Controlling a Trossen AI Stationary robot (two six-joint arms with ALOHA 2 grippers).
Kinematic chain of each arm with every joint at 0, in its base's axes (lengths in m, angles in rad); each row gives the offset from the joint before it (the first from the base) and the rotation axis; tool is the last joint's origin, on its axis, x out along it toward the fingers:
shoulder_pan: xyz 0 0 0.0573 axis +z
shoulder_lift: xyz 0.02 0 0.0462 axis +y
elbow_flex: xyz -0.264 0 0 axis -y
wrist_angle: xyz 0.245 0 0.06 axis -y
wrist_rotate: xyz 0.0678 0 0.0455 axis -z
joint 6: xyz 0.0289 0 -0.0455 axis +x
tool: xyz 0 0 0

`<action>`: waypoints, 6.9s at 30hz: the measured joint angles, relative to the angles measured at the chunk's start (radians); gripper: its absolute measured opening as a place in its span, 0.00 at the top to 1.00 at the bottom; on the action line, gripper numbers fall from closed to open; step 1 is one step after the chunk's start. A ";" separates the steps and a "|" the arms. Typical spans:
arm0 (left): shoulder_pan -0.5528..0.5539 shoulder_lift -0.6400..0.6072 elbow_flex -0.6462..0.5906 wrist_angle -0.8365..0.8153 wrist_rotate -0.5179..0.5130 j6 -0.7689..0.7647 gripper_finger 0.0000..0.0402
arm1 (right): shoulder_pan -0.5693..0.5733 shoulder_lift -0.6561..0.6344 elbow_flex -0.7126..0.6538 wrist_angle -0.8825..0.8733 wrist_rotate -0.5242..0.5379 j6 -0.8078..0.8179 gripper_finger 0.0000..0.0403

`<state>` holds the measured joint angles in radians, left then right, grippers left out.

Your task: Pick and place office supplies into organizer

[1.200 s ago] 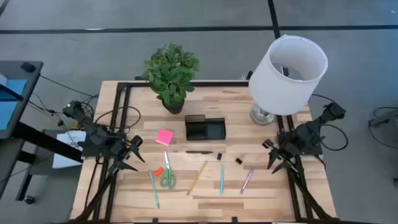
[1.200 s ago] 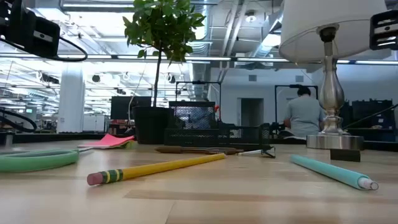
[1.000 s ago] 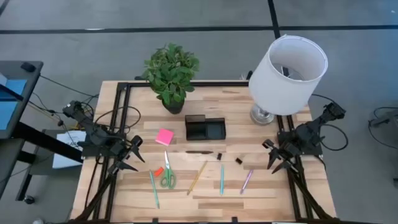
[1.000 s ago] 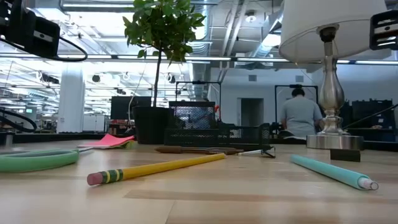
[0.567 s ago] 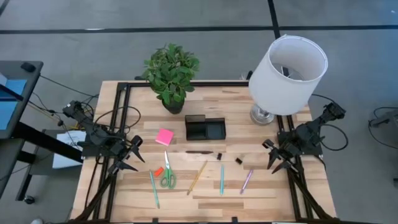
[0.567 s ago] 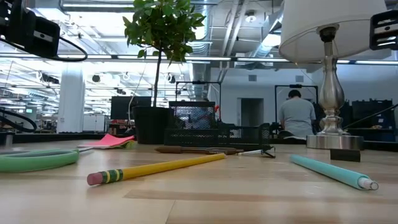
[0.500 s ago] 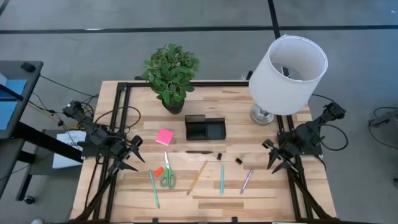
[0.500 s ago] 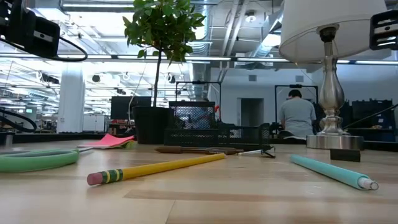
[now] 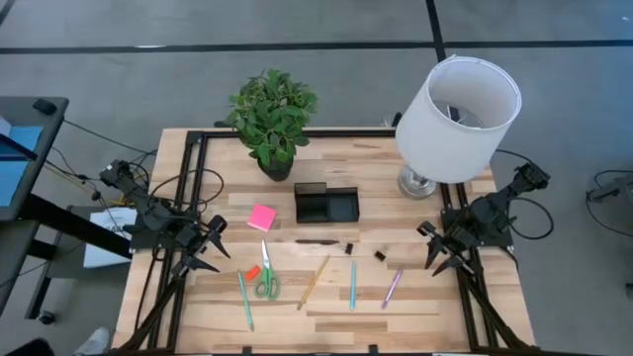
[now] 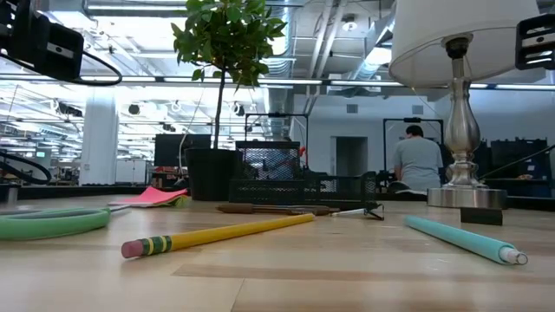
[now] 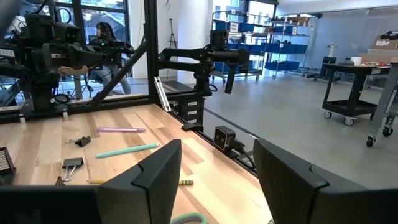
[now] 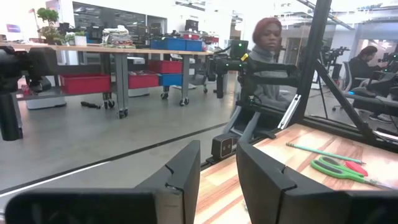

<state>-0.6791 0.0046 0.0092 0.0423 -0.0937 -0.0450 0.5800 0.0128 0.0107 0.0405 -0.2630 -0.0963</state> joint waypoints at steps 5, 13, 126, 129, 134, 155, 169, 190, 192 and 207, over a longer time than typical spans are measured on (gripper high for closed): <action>0.000 0.000 0.000 0.000 0.000 0.006 0.52 | 0.000 0.000 0.000 0.000 0.000 0.000 0.76; 0.000 0.000 0.000 0.000 0.000 0.004 0.52 | 0.000 0.000 0.000 0.000 0.000 0.000 0.76; 0.705 0.729 0.036 0.053 -0.325 -0.559 0.60 | 0.000 0.000 0.000 0.000 0.000 0.000 0.76; 0.707 0.735 0.036 0.055 -0.324 -0.520 0.61 | 0.000 0.000 0.000 0.000 0.000 0.000 0.76; 0.707 0.773 0.036 0.065 -0.323 -0.511 0.61 | 0.000 0.000 0.000 0.000 0.000 0.000 0.76; 0.706 1.233 0.036 0.466 -0.337 -0.492 0.61 | 0.000 0.000 0.000 0.000 0.000 0.000 0.76; 0.706 1.425 0.039 0.668 -0.279 -0.445 0.62 | 0.000 0.000 0.000 0.038 0.002 -0.159 0.76; 0.704 1.459 0.090 0.706 -0.276 -0.425 1.00 | -0.109 0.009 -0.001 0.169 0.411 0.323 0.76; 0.704 1.459 0.107 0.707 -0.276 -0.401 1.00 | -0.123 0.028 -0.001 0.146 0.468 0.399 0.76; 0.686 1.458 0.129 0.727 -0.258 -0.384 1.00 | -0.205 0.176 0.000 0.245 0.583 0.437 0.76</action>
<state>0.0066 1.4622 0.1383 0.7690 -0.3521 -0.4294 0.3748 0.1889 0.0105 0.2859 0.3199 0.3405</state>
